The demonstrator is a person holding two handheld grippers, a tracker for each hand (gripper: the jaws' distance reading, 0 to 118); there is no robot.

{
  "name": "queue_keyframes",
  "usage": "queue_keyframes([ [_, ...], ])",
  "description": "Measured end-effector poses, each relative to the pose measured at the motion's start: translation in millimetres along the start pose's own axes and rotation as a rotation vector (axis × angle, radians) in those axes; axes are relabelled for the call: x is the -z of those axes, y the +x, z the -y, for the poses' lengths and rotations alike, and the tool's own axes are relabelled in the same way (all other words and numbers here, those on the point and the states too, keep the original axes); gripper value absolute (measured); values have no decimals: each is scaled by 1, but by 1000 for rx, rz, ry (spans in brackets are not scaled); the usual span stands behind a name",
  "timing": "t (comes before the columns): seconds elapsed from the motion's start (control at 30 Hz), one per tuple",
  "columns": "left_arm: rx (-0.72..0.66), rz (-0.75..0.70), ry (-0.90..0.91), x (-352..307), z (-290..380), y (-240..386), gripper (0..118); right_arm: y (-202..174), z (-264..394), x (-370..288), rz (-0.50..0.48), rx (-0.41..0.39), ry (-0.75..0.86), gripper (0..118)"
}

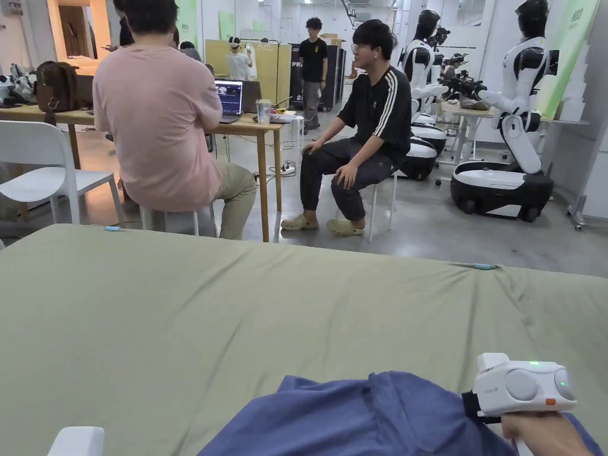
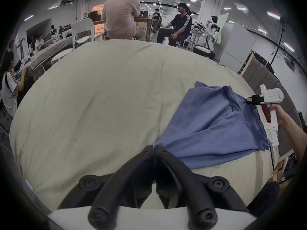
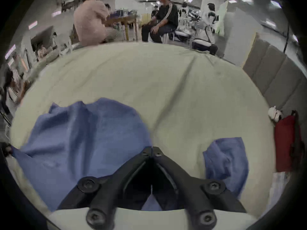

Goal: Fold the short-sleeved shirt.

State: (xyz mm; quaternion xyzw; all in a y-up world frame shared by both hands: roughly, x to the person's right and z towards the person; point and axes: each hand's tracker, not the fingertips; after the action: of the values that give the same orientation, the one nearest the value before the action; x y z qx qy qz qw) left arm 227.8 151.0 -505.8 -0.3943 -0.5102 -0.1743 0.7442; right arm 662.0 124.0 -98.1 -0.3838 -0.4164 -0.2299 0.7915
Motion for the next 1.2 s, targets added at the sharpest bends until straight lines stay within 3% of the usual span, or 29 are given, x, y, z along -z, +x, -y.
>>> queue_keyframes([
  [0.1,19,-14,7,-2,-4,7,0,-15,-2,-33,28,-81,54,0],
  [0.37,90,-65,98,-7,-49,30,0,-48,-12,-145,45,-116,254,0],
  [0.5,141,-116,226,-15,-100,52,0,-63,-18,-201,185,-142,421,0],
  [0.67,298,-255,361,-35,-176,87,0,-67,-51,-264,442,-227,603,0],
  [0.8,341,-337,466,-61,-245,106,0,-53,-97,-314,533,-167,725,0],
  [0.93,314,-363,578,-78,-320,115,0,-39,-148,-351,588,-156,815,0],
  [1.2,255,-380,725,-136,-403,140,0,-34,-225,-397,612,-125,930,0],
])
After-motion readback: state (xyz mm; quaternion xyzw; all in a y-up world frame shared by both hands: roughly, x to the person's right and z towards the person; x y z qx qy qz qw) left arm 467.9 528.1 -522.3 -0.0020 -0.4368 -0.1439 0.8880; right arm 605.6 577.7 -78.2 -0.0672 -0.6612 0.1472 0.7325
